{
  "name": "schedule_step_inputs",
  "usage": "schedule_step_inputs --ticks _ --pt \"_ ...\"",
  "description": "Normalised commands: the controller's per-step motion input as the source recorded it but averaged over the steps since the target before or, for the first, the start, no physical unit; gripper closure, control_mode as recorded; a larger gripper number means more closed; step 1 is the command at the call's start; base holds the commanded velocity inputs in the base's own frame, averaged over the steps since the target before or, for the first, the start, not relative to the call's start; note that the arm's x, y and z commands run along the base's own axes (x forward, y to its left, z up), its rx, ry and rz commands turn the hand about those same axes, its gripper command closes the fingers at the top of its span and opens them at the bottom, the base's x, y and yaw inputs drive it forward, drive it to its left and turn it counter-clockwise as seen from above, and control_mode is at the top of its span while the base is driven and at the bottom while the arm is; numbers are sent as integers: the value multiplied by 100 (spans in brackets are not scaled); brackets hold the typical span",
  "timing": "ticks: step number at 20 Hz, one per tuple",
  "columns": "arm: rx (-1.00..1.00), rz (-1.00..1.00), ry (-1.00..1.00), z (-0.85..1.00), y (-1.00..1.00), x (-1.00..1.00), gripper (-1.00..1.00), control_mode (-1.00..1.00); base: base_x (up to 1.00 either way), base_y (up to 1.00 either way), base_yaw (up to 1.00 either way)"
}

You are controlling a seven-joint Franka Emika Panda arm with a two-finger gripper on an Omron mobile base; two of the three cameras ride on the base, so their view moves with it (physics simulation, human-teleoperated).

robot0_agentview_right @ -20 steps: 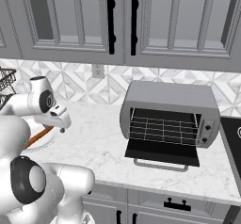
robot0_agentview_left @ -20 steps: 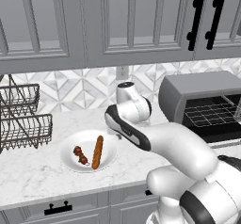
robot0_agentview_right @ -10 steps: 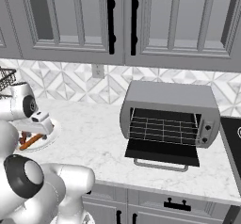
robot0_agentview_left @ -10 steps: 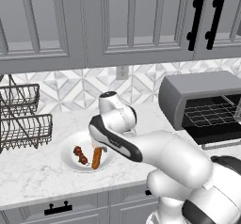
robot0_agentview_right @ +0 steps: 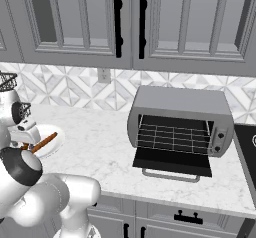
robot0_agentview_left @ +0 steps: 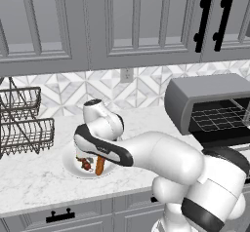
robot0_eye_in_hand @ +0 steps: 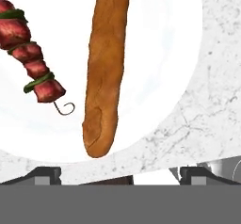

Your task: Pick up the kebab skewer and baguette bread, and place them inside the toaster oven. Close the toaster oven door and start by setting the timer.

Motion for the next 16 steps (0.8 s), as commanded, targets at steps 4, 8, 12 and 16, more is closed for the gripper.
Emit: schedule_step_inputs --ticks 4,8,12,16 --pt "0 0 8 0 32 0 -100 -100 0 0 0" --pt "0 -5 0 -1 24 5 -100 -100 0 0 0" --pt "-2 -10 0 0 13 9 -100 -100 0 0 0" --pt "-9 -9 0 0 3 0 -100 -100 0 0 0"
